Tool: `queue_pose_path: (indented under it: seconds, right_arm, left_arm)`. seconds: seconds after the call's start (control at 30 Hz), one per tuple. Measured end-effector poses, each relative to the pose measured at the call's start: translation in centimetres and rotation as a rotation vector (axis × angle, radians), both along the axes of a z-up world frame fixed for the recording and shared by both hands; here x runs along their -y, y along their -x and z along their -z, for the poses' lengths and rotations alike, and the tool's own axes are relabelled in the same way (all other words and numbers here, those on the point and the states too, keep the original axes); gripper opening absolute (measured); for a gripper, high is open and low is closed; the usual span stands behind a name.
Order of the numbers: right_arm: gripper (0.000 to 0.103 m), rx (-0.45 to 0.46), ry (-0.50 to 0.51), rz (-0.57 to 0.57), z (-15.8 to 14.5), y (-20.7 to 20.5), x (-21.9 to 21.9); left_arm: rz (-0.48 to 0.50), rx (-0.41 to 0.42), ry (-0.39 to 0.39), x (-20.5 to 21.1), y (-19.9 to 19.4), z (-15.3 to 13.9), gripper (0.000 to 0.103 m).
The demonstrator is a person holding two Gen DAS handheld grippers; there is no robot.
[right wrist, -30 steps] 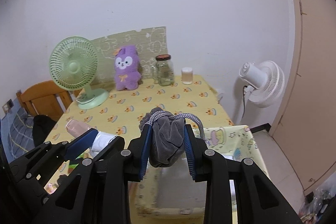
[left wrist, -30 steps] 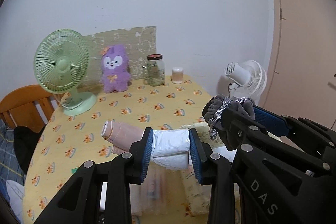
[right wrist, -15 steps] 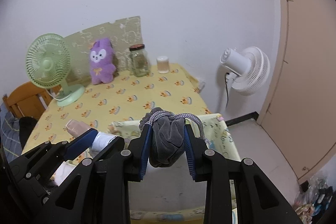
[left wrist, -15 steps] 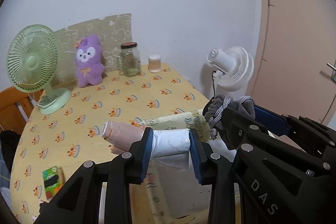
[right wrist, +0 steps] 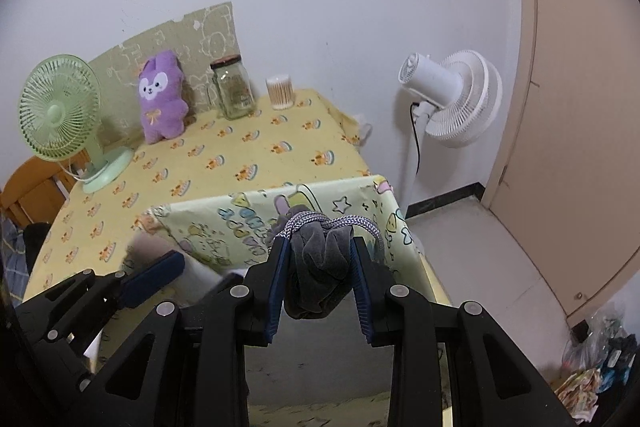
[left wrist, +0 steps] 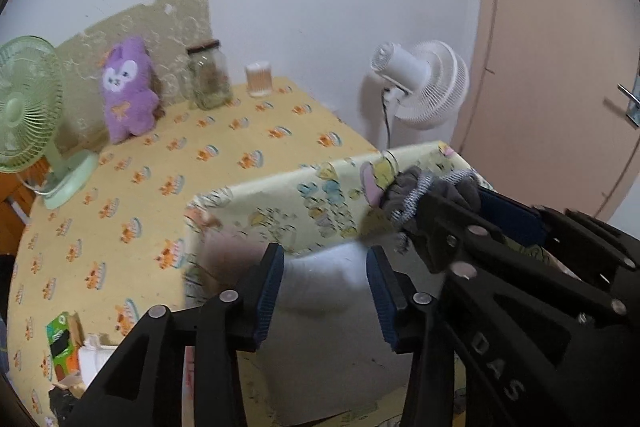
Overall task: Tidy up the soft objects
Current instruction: 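Lift and carry both held items toward the patterned paper box, then open the left tool over the box while the right tool releases the glove inside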
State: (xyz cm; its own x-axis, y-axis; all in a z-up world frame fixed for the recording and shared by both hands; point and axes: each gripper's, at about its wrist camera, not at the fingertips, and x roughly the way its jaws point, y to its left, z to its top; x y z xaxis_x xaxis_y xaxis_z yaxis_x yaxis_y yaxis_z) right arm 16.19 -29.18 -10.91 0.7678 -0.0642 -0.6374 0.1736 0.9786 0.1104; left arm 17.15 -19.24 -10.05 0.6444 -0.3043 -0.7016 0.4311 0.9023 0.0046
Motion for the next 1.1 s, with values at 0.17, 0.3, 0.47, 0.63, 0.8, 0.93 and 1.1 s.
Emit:
queue_pose_path:
  seconds: [0.17,0.3,0.47,0.63,0.8,0.93,1.1]
  right_arm:
    - [0.036,-0.023,-0.028,-0.030,1.1,-0.9,0.5]
    - [0.075,0.006,-0.044,-0.049,1.1,-1.0,0.6]
    - [0.080,0.009,-0.048,-0.090,0.9,-1.5,0.4]
    - [0.081,0.007,-0.029,-0.106,0.7,-1.6,0.5]
    - [0.081,0.014,-0.018,-0.096,-0.2,-1.0,0.1]
    - [0.086,0.015,0.001,-0.077,-1.1,-0.1,-0.4]
    - [0.091,0.051,0.021,-0.063,-2.3,1.4,-1.3]
  left_arm:
    - [0.014,-0.001,-0.029,0.7,0.4,0.3,0.069]
    - [0.010,-0.022,-0.027,0.6,0.2,0.4,0.071]
    - [0.002,-0.038,-0.016,0.6,-0.1,0.4,0.074]
    - [0.002,-0.048,-0.010,0.8,-0.2,0.5,0.074]
    - [-0.006,-0.009,-0.008,0.3,0.5,-0.5,0.079]
    - [-0.009,0.013,-0.013,-0.3,1.2,-1.3,0.082]
    - [-0.023,0.054,-0.007,-1.6,2.4,-2.5,0.089]
